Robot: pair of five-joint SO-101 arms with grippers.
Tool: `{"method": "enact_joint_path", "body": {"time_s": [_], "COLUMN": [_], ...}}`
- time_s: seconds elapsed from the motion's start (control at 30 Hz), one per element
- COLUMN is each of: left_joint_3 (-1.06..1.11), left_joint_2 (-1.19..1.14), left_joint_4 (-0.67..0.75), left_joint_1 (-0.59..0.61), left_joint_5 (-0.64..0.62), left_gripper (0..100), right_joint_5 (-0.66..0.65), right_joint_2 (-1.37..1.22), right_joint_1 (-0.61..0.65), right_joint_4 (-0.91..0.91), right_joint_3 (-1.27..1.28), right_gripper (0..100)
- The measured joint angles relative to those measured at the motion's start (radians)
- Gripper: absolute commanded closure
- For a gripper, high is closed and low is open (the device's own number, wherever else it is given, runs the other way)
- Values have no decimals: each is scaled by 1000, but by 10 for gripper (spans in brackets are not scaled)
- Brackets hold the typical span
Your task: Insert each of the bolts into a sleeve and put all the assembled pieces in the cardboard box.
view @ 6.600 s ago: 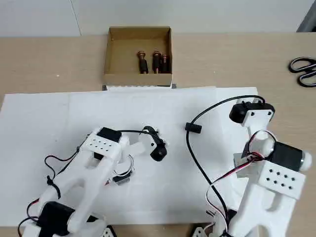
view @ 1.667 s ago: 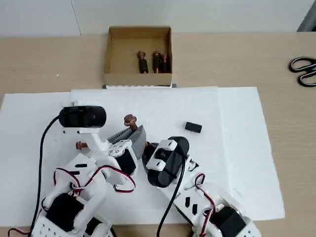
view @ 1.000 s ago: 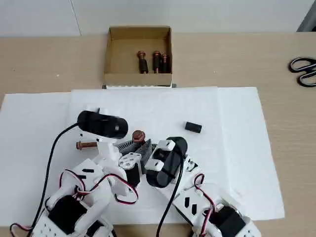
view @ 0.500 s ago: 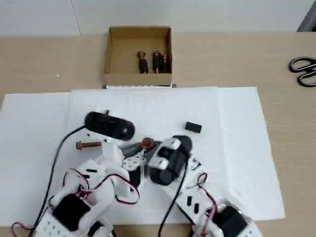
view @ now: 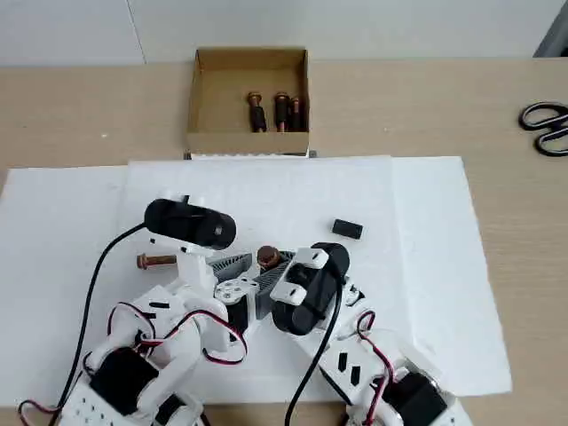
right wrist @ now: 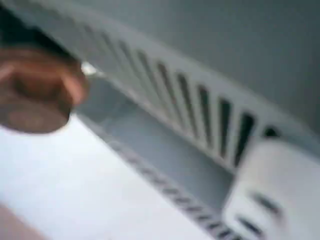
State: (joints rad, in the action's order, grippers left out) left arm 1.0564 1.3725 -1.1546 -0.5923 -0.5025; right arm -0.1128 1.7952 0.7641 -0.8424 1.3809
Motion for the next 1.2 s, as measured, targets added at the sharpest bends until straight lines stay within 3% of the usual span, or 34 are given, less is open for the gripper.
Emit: {"method": "enact_joint_path", "body": {"time_s": [0.43,0.67,0.77,1.03,1.2], "left_joint_3": [-201,-221,-221,25,252], "left_joint_2": [-9,-9,-9,-8,-9], "left_joint_4": [-80,-86,-86,-54,123], "left_joint_1": [-8,186,262,427,488], "left_joint_5": [25,126,137,149,258], "left_gripper": [792,1000,995,994,994], "right_joint_5": [0,0,0,0,0], "right_joint_2": [5,5,5,5,5], "right_joint_1": [-63,-86,-117,-247,-333], "right_joint_4": [3,3,3,3,-32], "right_joint_3": [-3,5,28,74,74], "right_gripper": [996,996,996,996,996]}}
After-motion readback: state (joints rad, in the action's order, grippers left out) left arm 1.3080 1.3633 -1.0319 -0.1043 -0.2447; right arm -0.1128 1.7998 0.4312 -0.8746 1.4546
